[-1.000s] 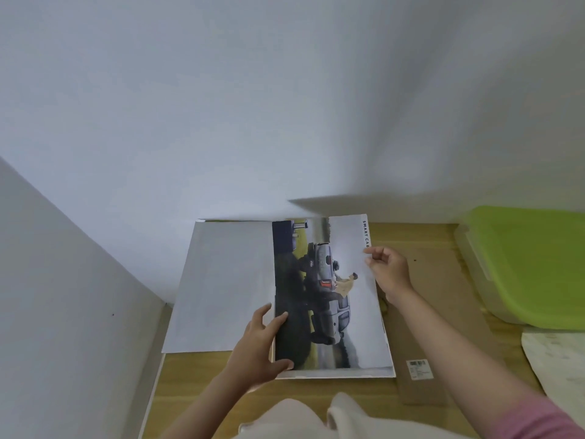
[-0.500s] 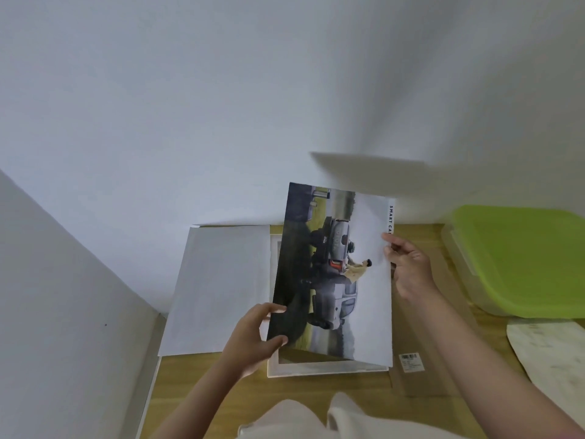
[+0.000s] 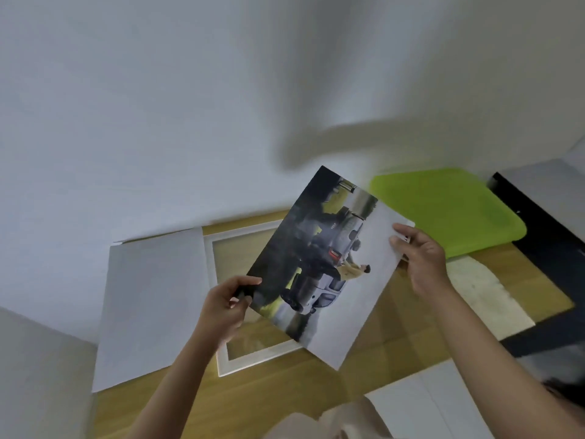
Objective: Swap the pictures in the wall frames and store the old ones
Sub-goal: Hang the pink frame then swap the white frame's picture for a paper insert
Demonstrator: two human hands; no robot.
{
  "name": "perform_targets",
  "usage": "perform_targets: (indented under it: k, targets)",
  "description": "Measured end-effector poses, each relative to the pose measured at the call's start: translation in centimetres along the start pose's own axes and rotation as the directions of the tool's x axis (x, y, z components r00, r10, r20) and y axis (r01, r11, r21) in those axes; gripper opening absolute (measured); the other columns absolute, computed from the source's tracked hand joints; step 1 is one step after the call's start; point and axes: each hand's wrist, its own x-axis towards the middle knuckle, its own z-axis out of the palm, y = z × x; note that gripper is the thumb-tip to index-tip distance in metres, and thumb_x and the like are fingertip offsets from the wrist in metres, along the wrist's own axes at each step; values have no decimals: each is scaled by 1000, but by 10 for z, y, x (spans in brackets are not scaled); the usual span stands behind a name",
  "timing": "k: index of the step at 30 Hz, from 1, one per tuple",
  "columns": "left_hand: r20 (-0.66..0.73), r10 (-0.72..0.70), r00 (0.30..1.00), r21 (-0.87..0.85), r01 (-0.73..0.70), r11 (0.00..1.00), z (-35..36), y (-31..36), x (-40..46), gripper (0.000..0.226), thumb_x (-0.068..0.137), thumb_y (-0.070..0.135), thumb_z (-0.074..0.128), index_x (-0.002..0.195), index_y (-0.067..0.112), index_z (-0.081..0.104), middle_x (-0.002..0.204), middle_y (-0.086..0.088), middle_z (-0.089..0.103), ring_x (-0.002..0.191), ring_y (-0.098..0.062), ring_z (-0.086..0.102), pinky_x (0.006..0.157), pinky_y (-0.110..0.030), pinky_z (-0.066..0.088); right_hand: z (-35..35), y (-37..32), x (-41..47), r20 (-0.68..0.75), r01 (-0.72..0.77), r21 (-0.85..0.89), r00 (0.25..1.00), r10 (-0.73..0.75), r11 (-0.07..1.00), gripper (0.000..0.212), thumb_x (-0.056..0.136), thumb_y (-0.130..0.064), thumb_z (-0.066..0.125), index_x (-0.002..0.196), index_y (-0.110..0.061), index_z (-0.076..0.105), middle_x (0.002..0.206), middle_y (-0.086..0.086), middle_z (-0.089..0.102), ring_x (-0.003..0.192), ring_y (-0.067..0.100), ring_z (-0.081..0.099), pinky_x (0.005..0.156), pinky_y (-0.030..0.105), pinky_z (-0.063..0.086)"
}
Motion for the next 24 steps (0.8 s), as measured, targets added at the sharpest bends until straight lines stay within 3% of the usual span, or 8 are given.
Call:
perform_targets:
  k: [3, 5, 9, 14, 18, 20, 22, 24]
  targets:
    - [31, 11, 999, -49, -10, 999, 34, 10, 13, 36, 81, -15, 57, 87, 18, 68, 87, -6, 67, 83, -23, 61, 72, -30, 48, -55, -3, -10, -83, -35, 15, 996, 36, 999, 25, 82, 3, 64, 94, -18, 69, 97, 4, 67, 85, 18, 65, 71, 31, 57]
    - [48, -27, 999, -134, 33, 990, 61, 17, 21, 31, 81, -15, 57, 84, 14, 67, 85, -12, 64, 76, -26, 58, 70, -37, 47, -91, -3, -17, -142, -59, 34, 988, 63, 998, 30, 82, 6, 61, 94, -20, 70, 94, 2, 69, 78, 15, 67, 60, 27, 57]
    - [70, -115, 991, -248, 129, 960, 117, 29, 32, 24, 83, -11, 58, 83, 11, 66, 86, -14, 63, 66, -19, 60, 66, -38, 48, -152, 5, -22, -240, -94, 11, 966, 94, 996, 39, 80, 10, 57, 93, -24, 70, 94, 4, 68, 76, 15, 66, 57, 27, 56]
    - [144, -124, 982, -175, 149, 973, 189, 38, 34, 26, 80, 5, 70, 102, 20, 67, 77, 1, 70, 62, -24, 53, 60, -35, 43, -223, 14, -16, -379, -114, -2, 920, 105, 993, 42, 74, 12, 57, 90, -24, 73, 101, 11, 69, 86, 26, 67, 72, 37, 57]
    - [310, -145, 940, -79, 178, 981, 259, 43, 32, 47, 77, 3, 73, 115, 25, 56, 62, 8, 67, 53, -14, 52, 52, -23, 42, -284, 21, -13, -507, -130, 14, 854, 119, 991, 41, 73, 11, 58, 88, -25, 72, 100, 6, 68, 81, 21, 66, 55, 26, 55]
    - [307, -157, 939, -55, 182, 982, 295, 44, 32, 45, 78, 1, 72, 111, 26, 56, 78, 17, 68, 56, -9, 55, 58, -24, 46, -313, 28, -10, -536, -151, 16, 834, 136, 988, 41, 73, 10, 58, 88, -26, 70, 107, 9, 66, 88, 25, 64, 63, 32, 55]
    - [260, -161, 952, -30, 174, 984, 326, 39, 31, 40, 78, 2, 72, 102, 30, 59, 94, 8, 63, 58, -5, 57, 63, -22, 48, -340, 36, -5, -549, -175, 8, 822, 151, 984, 40, 74, 8, 58, 88, -27, 70, 114, 11, 63, 98, 30, 62, 76, 42, 56]
    - [216, -181, 959, 20, 181, 983, 350, 32, 31, 34, 79, 6, 71, 101, 30, 61, 93, 1, 61, 59, -1, 57, 58, -14, 47, -360, 45, 3, -553, -204, -13, 817, 163, 979, 39, 73, 7, 60, 88, -28, 69, 116, 10, 61, 101, 30, 60, 80, 44, 55]
